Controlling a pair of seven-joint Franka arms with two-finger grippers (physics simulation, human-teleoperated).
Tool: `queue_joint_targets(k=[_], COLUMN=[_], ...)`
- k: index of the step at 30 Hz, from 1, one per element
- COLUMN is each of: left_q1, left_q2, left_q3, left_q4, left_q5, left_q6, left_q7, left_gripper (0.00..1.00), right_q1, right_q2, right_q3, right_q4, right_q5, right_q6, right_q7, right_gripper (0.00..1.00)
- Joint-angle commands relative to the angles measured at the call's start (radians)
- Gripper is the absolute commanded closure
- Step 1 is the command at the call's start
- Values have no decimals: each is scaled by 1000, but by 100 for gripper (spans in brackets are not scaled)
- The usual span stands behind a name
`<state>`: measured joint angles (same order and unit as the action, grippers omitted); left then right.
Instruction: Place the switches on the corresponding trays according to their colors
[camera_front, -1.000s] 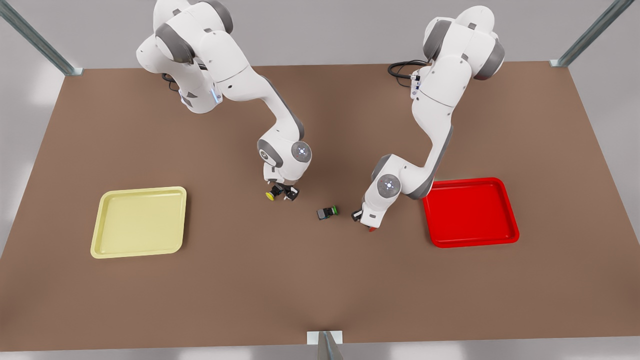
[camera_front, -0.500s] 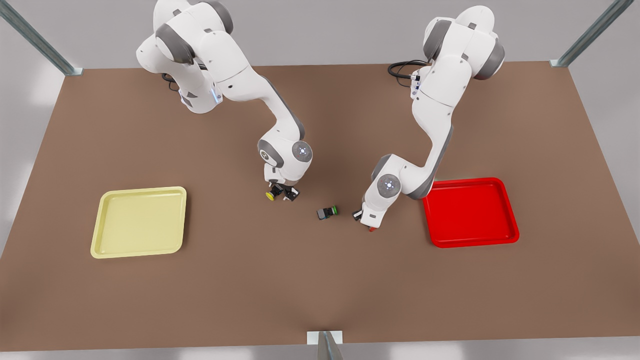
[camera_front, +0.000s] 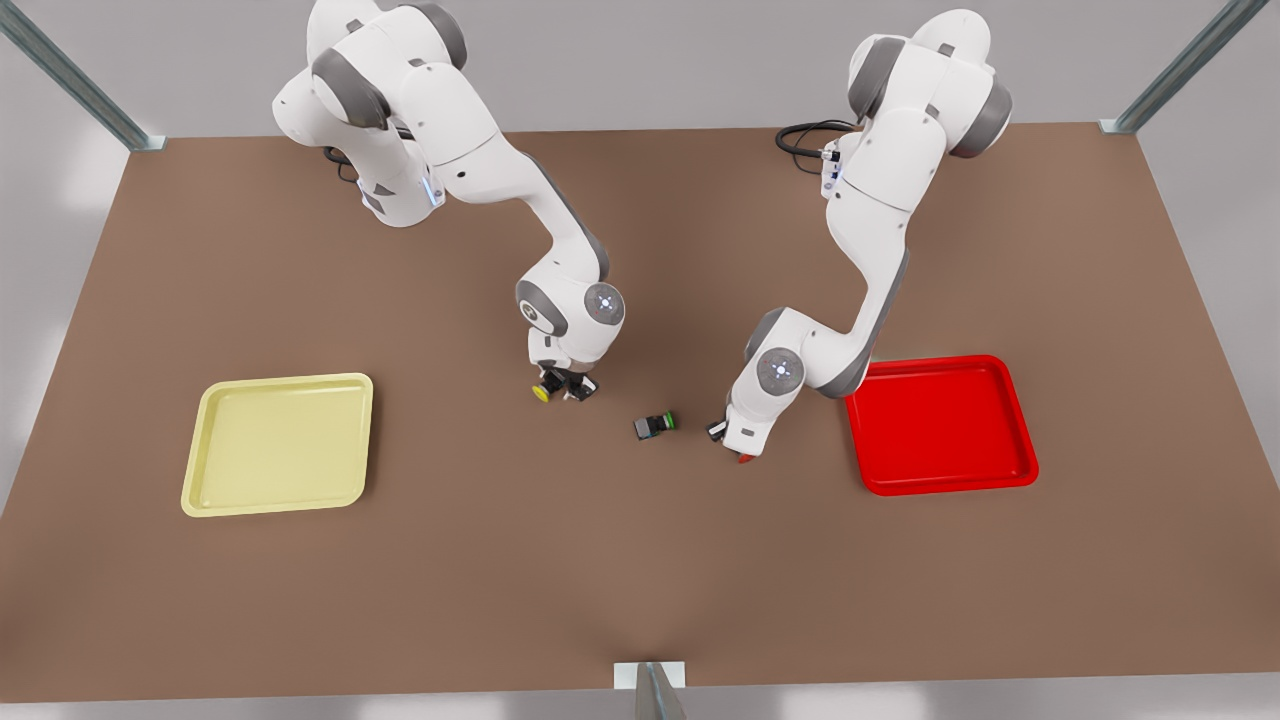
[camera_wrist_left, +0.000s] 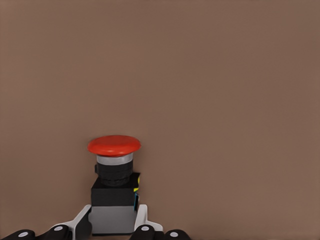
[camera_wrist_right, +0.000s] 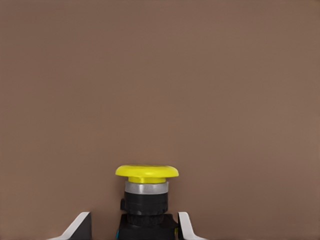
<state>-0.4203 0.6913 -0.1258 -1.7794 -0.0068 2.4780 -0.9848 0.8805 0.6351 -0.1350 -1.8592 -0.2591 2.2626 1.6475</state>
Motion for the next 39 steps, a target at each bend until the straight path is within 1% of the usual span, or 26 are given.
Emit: queue_joint_targets(k=[1, 7, 8, 16, 19, 26, 29, 33, 35, 37, 39], left_q1=[0, 3, 3, 3, 12, 80, 136, 207, 251, 314, 376], left_q2=[2, 7, 7, -12, -50, -185, -254, -332, -386, -426, -452], left_q3=[0, 0, 0, 0, 0, 0, 0, 0, 0, 0, 0], left_q4=[0, 0, 0, -3, -18, -136, -201, -258, -316, -357, -383], left_q5=[1, 1, 1, 1, 2, 5, 5, 8, 8, 10, 10], left_q6=[1, 5, 5, -7, -25, -79, -91, -154, -156, -162, -163], left_q7=[2, 3, 3, -3, -2, 86, 178, 301, 373, 469, 545], left_gripper=[45, 45, 50, 48, 48, 48, 48, 48, 48, 48, 48], right_q1=[0, 0, -2, 0, 0, 0, 0, 0, 0, -2, -25], right_q2=[1, -3, -5, -6, -5, -11, -18, -35, -37, -77, -156], right_q3=[0, 0, 0, 2, 2, 3, 8, 8, 8, 9, 21], right_q4=[0, 0, 0, 0, 0, -2, -2, -9, -11, -40, -126], right_q5=[0, 0, 0, 0, -2, -2, -2, -3, -6, -8, -9], right_q6=[0, 0, -2, -2, -2, -8, -14, -18, -18, -17, -3], right_q7=[0, -2, -2, -2, -2, -3, -3, -5, -5, -21, -86], right_gripper=[36, 43, 43, 45, 49, 49, 49, 49, 49, 49, 49])
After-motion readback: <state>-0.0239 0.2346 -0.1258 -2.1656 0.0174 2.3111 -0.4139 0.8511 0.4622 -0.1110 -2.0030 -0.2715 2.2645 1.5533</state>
